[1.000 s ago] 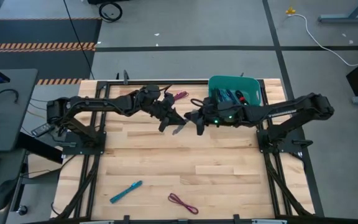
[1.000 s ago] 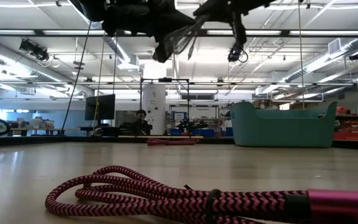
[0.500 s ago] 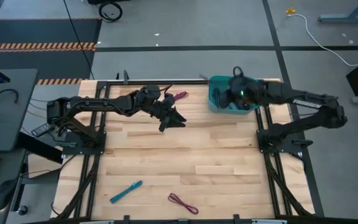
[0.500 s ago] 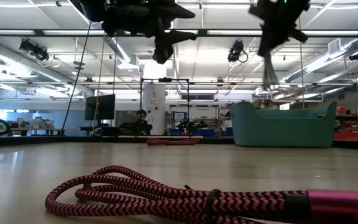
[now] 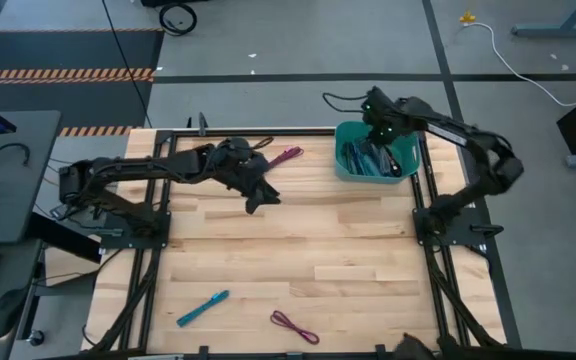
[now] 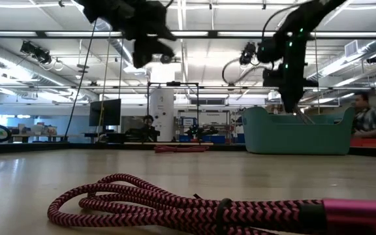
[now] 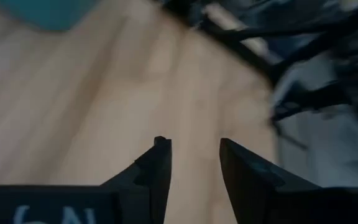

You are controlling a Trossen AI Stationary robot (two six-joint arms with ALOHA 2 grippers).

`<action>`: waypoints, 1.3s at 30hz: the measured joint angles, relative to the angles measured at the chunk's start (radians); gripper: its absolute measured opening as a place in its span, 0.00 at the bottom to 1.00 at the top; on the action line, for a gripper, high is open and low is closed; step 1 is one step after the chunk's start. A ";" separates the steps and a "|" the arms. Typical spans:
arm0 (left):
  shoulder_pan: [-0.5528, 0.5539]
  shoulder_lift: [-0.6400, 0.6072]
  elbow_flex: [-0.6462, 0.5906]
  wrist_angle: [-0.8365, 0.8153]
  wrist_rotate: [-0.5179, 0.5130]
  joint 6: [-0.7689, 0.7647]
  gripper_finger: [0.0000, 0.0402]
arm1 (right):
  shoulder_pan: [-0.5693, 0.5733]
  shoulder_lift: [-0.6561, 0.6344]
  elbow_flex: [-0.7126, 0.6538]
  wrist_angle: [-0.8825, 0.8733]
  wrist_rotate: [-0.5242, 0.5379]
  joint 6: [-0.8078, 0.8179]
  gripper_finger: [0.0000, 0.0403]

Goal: Pick and place USB-C Cables
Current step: Put the white charger cable into the blue bin, then put the blue charger cable into the blue bin

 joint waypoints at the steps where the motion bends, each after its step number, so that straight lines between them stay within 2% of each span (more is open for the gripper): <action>1: 0.000 -0.023 0.000 -0.055 -0.032 0.011 0.34 | -0.009 0.028 0.000 -0.004 0.000 -0.004 0.07; 7: 0.000 -0.142 0.000 -0.337 -0.172 0.018 0.30 | -0.034 0.136 0.000 -0.062 -0.003 -0.050 0.13; 12: 0.000 -0.206 0.000 -0.525 -0.273 0.020 0.29 | -0.038 0.153 0.000 -0.057 0.014 -0.055 0.26; 16: 0.000 -0.212 0.000 -0.630 -0.316 0.017 0.29 | -0.032 0.105 0.000 -0.040 0.089 -0.039 0.39; 21: 0.000 -0.203 -0.013 -0.707 -0.319 0.018 0.29 | 0.023 -0.021 0.000 0.043 0.066 0.028 0.45; 26: 0.000 -0.203 -0.060 -0.709 -0.319 0.001 0.29 | 0.161 -0.152 -0.034 0.229 -0.001 0.133 0.44; 30: -0.020 -0.204 -0.112 -0.732 -0.308 -0.037 0.29 | 0.319 -0.217 -0.098 0.402 0.002 0.186 0.43; 39: -0.170 -0.204 -0.158 -0.921 -0.170 -0.121 0.29 | 0.663 -0.208 -0.292 0.827 0.013 0.265 0.43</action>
